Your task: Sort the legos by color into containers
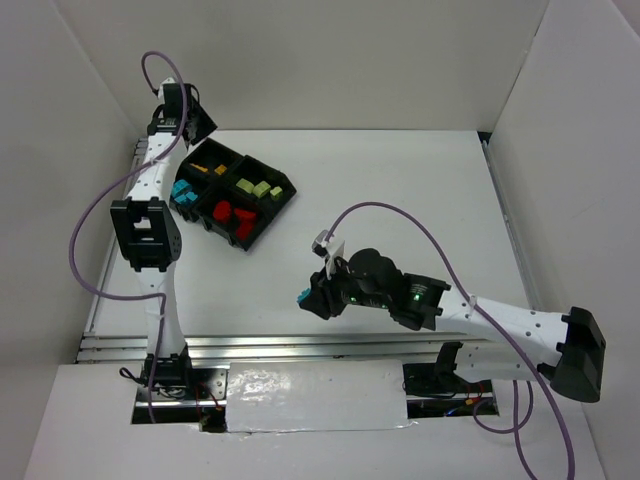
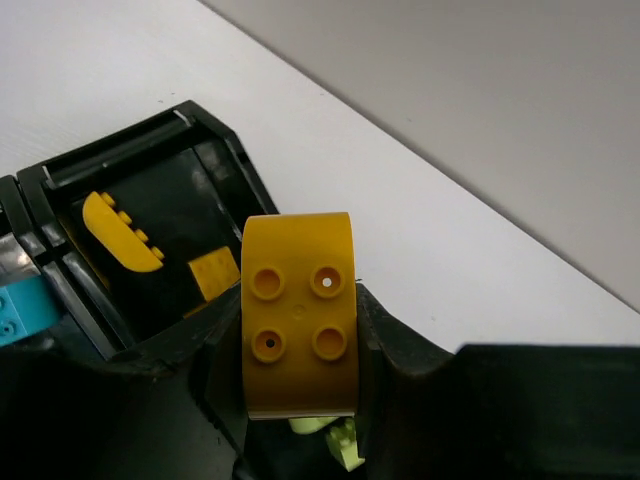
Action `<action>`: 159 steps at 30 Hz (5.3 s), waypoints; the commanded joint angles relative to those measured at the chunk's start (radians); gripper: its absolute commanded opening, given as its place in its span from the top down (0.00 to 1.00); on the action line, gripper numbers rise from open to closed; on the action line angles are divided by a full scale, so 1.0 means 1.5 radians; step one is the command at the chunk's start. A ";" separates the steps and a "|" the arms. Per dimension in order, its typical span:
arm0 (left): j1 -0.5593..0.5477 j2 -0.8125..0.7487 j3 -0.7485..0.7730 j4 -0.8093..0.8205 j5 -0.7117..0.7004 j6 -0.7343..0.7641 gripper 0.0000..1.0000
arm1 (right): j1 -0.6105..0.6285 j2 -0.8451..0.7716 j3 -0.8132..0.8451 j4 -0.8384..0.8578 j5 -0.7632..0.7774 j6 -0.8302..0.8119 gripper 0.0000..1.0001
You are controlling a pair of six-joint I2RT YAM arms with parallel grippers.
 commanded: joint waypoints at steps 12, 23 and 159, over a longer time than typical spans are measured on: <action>0.026 0.067 0.020 0.026 0.070 0.012 0.21 | 0.011 -0.021 0.019 -0.016 0.046 0.008 1.00; 0.041 -0.168 -0.191 0.086 0.250 -0.018 0.02 | 0.009 -0.031 0.044 -0.034 0.149 0.008 1.00; -0.425 -0.722 -0.879 0.327 0.471 -0.147 1.00 | -0.023 -0.075 -0.014 0.156 0.092 -0.276 0.00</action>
